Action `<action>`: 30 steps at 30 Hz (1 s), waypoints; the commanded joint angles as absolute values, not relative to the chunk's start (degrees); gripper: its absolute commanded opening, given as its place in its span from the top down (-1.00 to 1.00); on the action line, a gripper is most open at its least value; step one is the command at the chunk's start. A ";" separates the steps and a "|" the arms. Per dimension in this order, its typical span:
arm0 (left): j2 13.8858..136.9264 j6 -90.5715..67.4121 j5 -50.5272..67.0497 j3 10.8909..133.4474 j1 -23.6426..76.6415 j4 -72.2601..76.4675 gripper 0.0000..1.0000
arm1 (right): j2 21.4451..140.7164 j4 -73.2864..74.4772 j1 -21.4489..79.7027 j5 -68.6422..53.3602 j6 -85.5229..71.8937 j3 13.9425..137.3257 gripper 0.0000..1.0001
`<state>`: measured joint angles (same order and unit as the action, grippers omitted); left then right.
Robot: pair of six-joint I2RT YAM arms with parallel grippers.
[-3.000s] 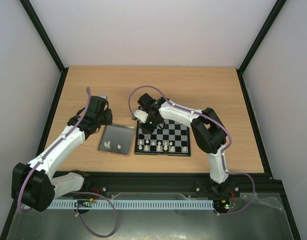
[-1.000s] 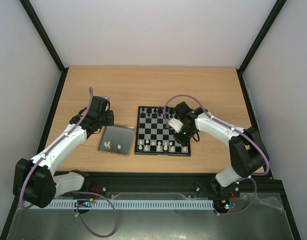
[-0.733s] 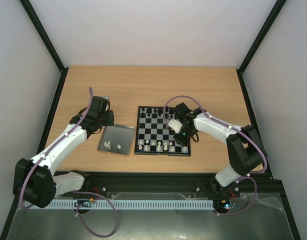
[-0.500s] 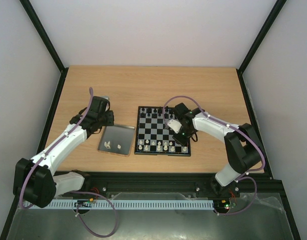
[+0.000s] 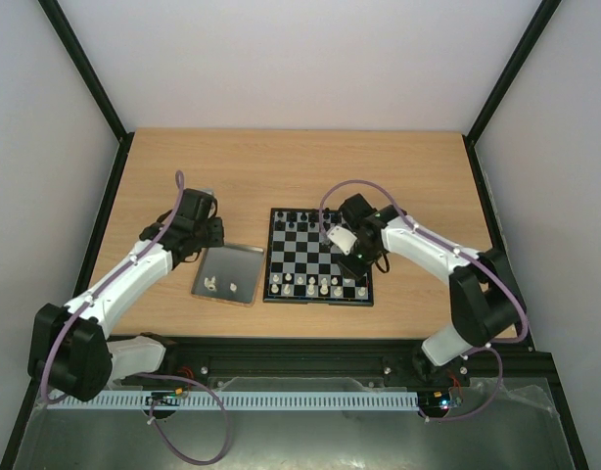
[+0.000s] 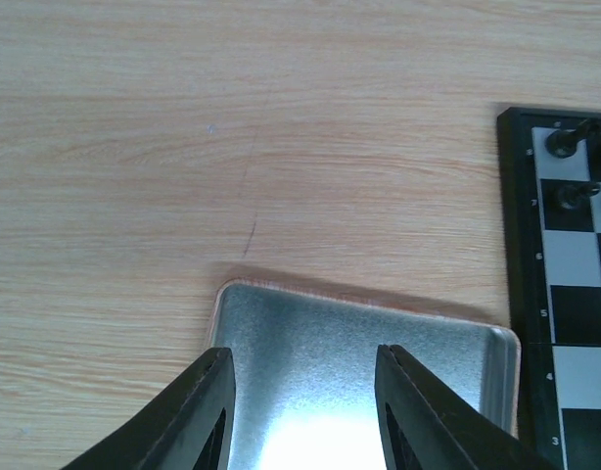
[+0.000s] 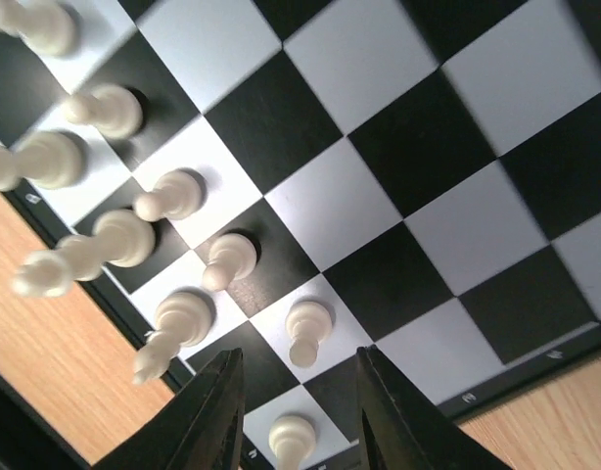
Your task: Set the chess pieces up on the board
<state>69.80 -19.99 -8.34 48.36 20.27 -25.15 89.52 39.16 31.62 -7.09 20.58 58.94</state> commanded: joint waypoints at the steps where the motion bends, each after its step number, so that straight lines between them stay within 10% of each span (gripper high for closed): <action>1: 72.54 -24.49 -10.02 49.13 19.95 -29.01 0.19 | 84.03 44.50 31.54 -8.54 20.73 62.19 0.32; 30: 80.94 -27.72 1.42 50.52 29.04 -41.01 0.45 | 76.54 24.00 31.46 -19.06 16.56 48.02 0.26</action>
